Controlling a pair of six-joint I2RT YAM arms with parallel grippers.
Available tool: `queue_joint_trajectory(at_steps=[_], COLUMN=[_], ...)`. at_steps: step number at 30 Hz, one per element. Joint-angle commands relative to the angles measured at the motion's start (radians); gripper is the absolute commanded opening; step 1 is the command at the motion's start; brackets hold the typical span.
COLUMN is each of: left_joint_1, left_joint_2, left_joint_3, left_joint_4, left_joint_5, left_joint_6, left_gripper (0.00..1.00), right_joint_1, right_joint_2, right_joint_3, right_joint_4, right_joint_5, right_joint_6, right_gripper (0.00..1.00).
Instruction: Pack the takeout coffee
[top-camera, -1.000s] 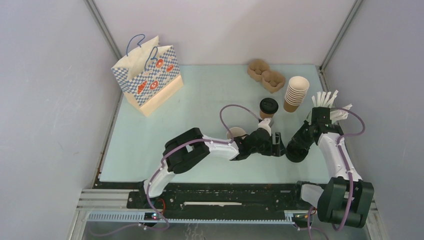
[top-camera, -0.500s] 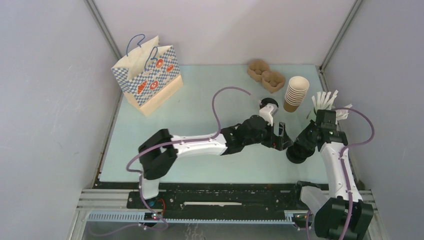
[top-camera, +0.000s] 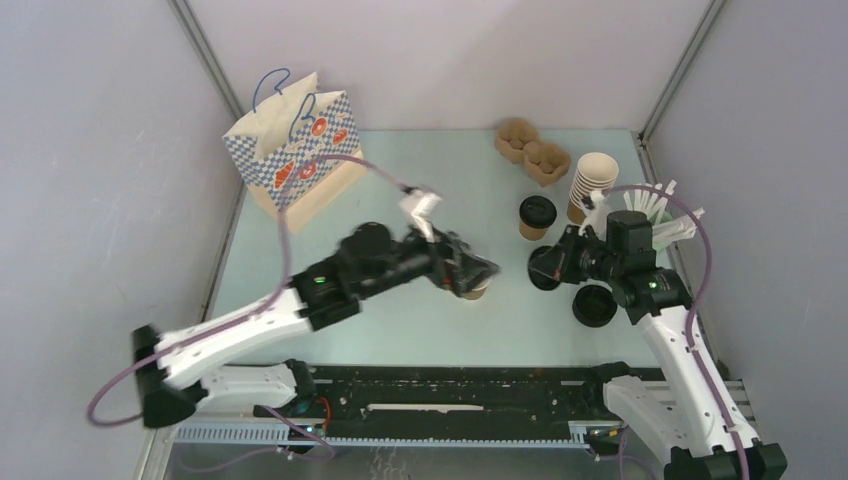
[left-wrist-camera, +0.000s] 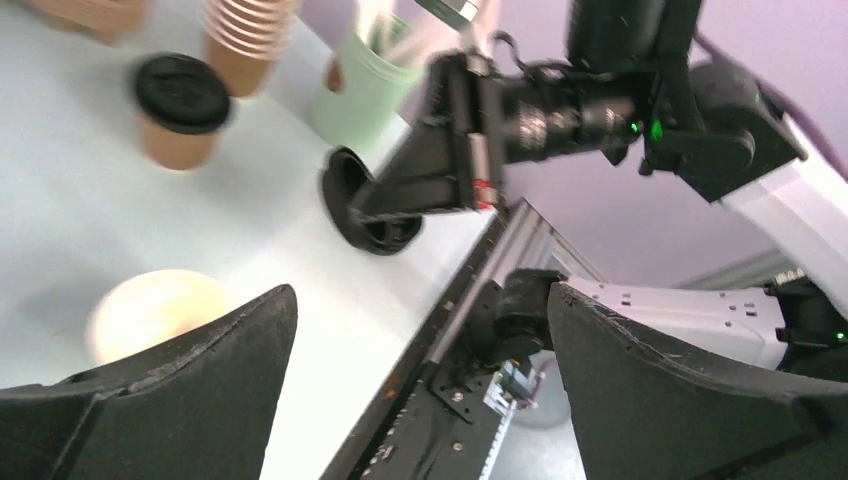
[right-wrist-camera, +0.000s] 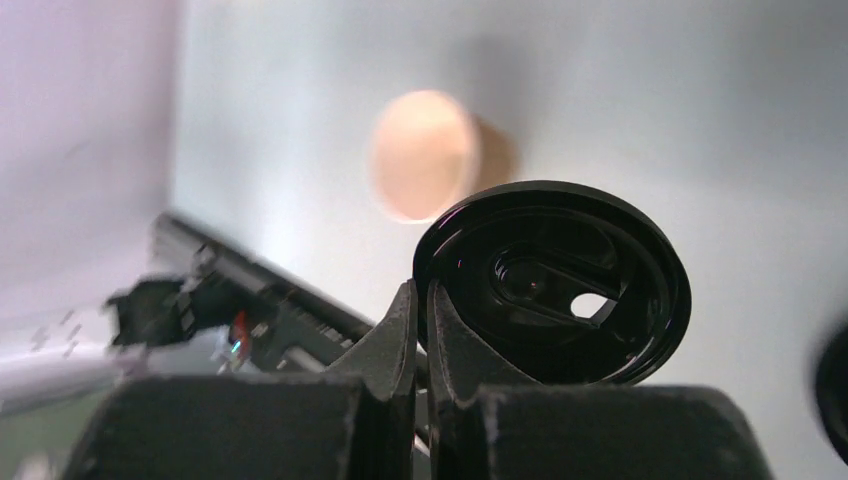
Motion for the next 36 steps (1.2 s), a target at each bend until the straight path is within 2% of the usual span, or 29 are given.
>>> queue_joint_trajectory(at_steps=[1, 3, 6, 10, 12, 18, 21, 27, 33, 36], left_joint_1=[0.129, 0.192, 0.251, 0.257, 0.258, 0.258, 0.258, 0.258, 0.255, 0.252], left_joint_2=[-0.249, -0.333, -0.408, -0.444, -0.447, -0.4, -0.381, -0.36, -0.346, -0.35], left_joint_3=[-0.093, -0.133, -0.187, -0.238, -0.257, -0.247, -0.272, -0.3, -0.3, -0.304], left_joint_4=[-0.16, -0.16, -0.1, 0.044, 0.121, 0.225, 0.317, 0.394, 0.396, 0.397], left_joint_5=[-0.047, -0.007, 0.038, 0.068, 0.098, 0.167, 0.201, 0.244, 0.272, 0.271], left_joint_6=[-0.006, -0.089, -0.226, -0.351, -0.393, -0.475, -0.522, -0.567, -0.573, -0.568], left_gripper=[1.0, 1.0, 1.0, 1.0, 1.0, 1.0, 1.0, 1.0, 1.0, 0.96], right_joint_1=[0.099, 0.163, 0.282, 0.364, 0.382, 0.453, 0.478, 0.501, 0.501, 0.501], right_joint_2=[-0.022, -0.034, -0.031, 0.007, 0.039, 0.077, 0.1, 0.123, 0.136, 0.137], right_joint_3=[0.029, 0.013, 0.0, 0.001, 0.014, 0.097, 0.099, 0.108, 0.108, 0.108], right_joint_4=[0.268, 0.454, 0.739, 1.076, 1.172, 1.146, 1.183, 1.208, 1.219, 1.194], right_joint_5=[-0.403, -0.453, -0.448, -0.454, -0.463, -0.431, -0.418, -0.401, -0.398, -0.394], right_joint_6=[0.094, 0.232, 0.429, 0.666, 0.755, 0.71, 0.723, 0.726, 0.728, 0.707], right_gripper=[0.08, 0.08, 0.08, 0.08, 0.07, 0.07, 0.06, 0.05, 0.05, 0.05])
